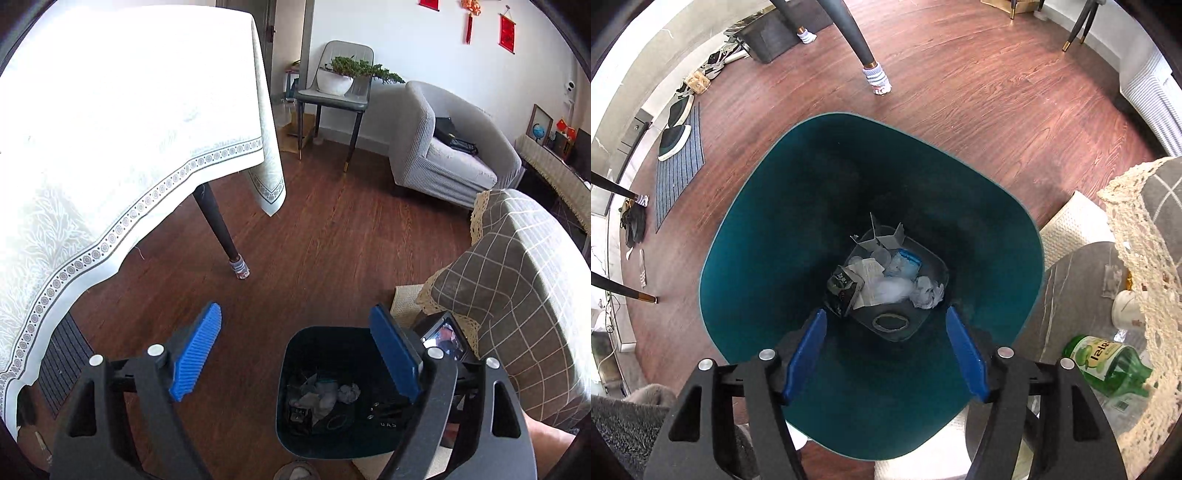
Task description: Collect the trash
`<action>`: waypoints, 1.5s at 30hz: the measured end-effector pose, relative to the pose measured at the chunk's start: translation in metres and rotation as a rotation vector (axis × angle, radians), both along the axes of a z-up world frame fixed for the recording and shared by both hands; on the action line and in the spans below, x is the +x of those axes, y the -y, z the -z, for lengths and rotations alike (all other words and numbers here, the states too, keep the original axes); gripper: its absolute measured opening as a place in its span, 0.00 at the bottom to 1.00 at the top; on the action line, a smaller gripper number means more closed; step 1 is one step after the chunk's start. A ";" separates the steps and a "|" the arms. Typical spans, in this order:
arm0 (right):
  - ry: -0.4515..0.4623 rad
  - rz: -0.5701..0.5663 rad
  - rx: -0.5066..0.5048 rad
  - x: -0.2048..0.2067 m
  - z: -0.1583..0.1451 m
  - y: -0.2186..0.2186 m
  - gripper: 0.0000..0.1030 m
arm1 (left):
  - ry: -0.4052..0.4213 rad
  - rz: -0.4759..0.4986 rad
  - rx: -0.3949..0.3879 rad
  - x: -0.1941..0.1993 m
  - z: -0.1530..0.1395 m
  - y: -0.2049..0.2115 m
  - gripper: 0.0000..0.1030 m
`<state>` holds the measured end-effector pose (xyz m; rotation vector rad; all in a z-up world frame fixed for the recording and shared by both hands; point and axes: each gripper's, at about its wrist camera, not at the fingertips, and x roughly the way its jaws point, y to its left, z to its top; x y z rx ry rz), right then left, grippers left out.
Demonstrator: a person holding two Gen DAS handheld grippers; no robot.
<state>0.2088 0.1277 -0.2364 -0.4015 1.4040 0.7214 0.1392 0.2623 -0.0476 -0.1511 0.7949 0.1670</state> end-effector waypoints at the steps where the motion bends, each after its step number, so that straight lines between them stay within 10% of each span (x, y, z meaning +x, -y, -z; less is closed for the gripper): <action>1: 0.003 0.000 0.004 -0.001 -0.002 0.001 0.66 | 0.012 0.004 0.007 -0.001 -0.004 0.003 0.86; 28: 0.365 0.011 0.263 -0.099 -0.193 0.065 0.80 | 0.189 0.028 0.147 -0.114 -0.077 0.071 0.97; 45: 0.776 0.356 0.317 -0.170 -0.291 0.259 0.97 | 0.210 0.041 0.173 -0.160 -0.084 0.123 0.97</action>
